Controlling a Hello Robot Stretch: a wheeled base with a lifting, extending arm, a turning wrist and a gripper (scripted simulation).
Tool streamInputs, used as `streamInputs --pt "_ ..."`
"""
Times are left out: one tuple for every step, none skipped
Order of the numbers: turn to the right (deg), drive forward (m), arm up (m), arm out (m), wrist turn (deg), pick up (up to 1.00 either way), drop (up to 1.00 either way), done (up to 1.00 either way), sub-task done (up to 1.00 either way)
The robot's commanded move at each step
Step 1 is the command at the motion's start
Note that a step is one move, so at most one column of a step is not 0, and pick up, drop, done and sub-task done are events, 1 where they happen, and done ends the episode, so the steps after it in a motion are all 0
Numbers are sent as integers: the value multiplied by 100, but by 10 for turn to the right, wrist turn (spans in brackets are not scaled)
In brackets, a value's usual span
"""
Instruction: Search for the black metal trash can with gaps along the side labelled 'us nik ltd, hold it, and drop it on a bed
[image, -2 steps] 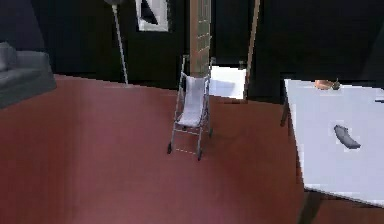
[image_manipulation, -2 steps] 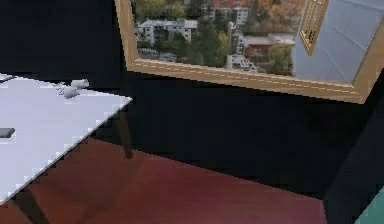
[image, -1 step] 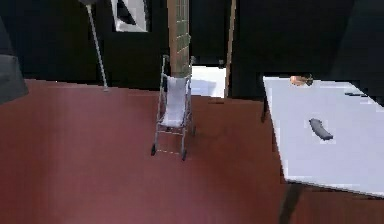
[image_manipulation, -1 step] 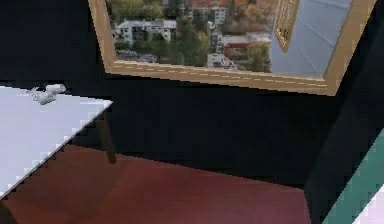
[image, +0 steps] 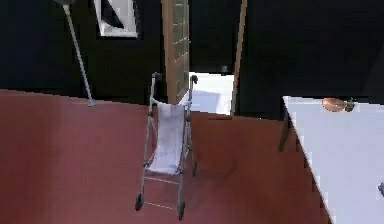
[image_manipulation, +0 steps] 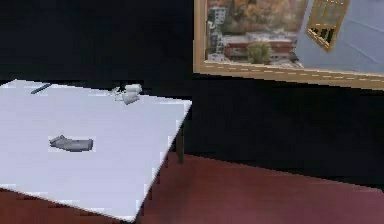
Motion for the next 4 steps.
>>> streamInputs --pt "-450 0 0 0 0 0 0 0 0" --pt "0 100 0 0 0 0 0 0 0" --pt "0 25 0 0 0 0 0 0 0" --pt "450 0 0 0 0 0 0 0 0"
